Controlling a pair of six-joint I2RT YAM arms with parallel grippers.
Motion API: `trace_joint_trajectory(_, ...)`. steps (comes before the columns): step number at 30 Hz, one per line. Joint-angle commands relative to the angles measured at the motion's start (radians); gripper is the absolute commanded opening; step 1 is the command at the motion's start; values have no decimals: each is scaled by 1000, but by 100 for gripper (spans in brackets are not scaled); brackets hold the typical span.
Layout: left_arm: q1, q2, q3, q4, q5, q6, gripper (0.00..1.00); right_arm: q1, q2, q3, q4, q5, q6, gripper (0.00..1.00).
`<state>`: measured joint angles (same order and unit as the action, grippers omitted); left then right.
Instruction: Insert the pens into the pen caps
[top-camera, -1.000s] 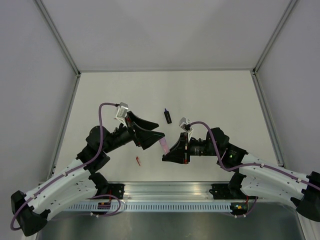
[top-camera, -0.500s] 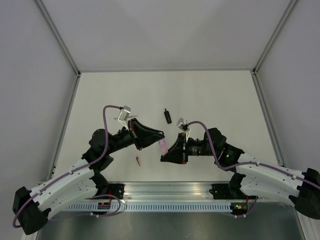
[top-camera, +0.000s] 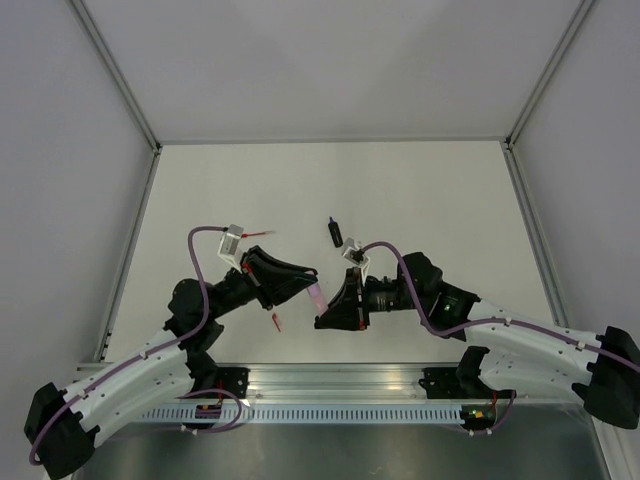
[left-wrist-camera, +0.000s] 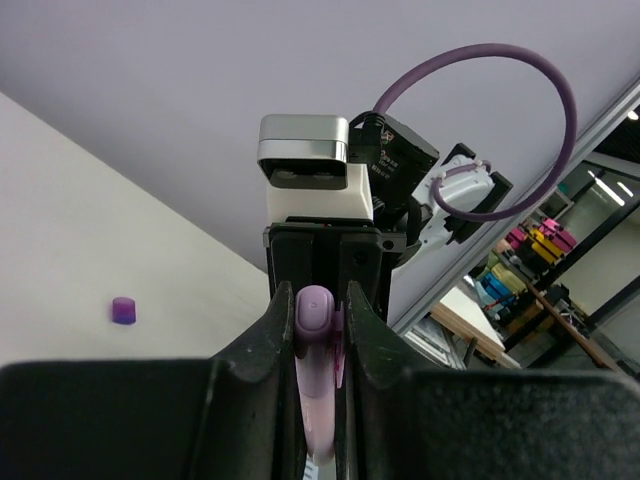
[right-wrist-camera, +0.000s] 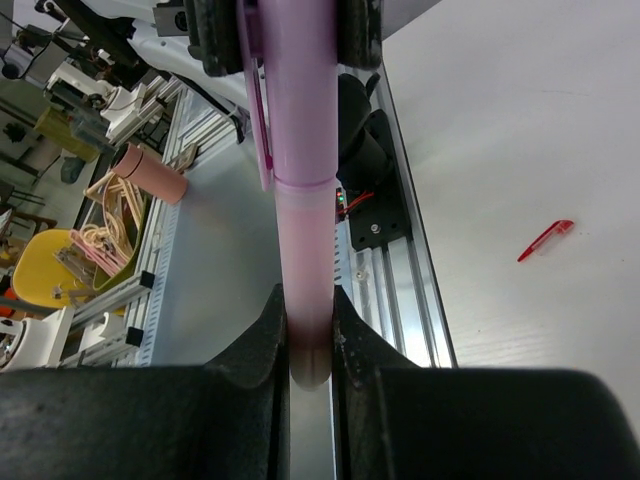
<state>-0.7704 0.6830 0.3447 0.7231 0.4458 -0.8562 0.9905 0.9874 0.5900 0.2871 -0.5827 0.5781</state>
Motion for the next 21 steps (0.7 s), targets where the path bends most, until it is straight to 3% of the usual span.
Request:
trace_joint_trajectory(1,-18,-7,-55,-36,146,-56,2,-19,11,160,193,83,-4,0)
trace_joint_trajectory(9,-18,-34,-81,-45,152,-107,2,-19,100,388,26,41,-122,0)
trace_joint_trajectory(21,-20,7,-87,-11,166,-196,2,-38,137,562,-129,84,-274,0)
